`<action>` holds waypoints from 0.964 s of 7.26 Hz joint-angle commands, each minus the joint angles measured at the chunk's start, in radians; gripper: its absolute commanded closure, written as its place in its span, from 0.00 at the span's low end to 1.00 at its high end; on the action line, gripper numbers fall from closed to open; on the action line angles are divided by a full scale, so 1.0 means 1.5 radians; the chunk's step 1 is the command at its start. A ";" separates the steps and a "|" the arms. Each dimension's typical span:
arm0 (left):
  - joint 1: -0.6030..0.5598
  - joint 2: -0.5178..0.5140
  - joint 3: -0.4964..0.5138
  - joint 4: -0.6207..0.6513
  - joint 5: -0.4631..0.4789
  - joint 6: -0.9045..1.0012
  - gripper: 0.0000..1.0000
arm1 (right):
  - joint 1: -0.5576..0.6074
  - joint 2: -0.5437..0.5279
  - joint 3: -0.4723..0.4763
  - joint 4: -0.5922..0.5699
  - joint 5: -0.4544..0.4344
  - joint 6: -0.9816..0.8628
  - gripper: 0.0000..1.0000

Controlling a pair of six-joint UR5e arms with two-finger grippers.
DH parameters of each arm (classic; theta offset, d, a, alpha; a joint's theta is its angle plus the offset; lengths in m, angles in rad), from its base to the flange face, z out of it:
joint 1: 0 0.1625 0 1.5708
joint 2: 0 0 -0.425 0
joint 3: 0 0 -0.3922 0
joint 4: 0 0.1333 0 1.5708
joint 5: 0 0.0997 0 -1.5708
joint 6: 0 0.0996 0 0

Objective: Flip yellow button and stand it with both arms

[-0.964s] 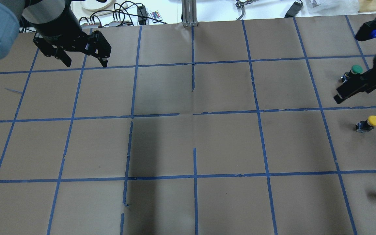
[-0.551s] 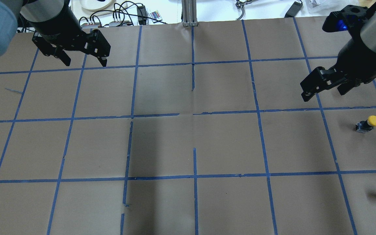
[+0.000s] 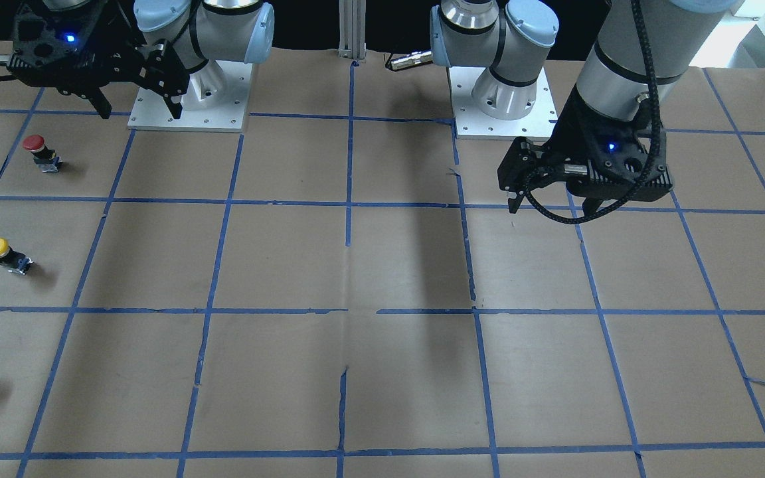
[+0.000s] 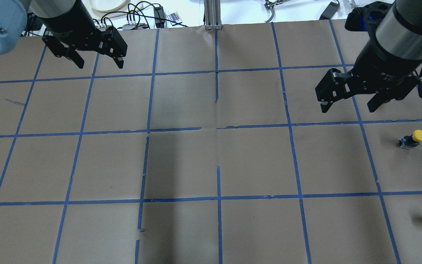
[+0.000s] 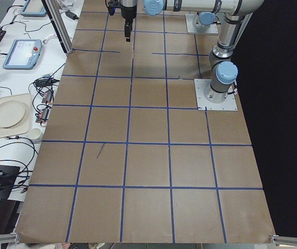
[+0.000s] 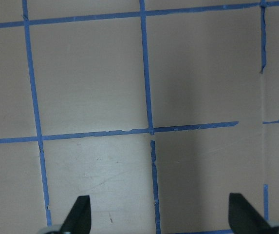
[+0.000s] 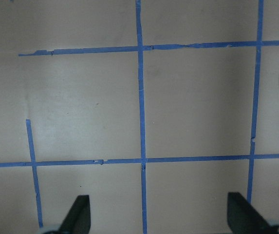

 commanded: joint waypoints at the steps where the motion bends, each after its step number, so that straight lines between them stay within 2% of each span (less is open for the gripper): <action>1: 0.000 -0.001 0.002 -0.003 -0.002 -0.027 0.00 | 0.022 0.001 -0.002 0.001 -0.020 0.048 0.00; 7: 0.001 0.001 -0.003 -0.005 0.007 -0.026 0.00 | 0.028 0.006 -0.008 -0.028 -0.010 0.047 0.00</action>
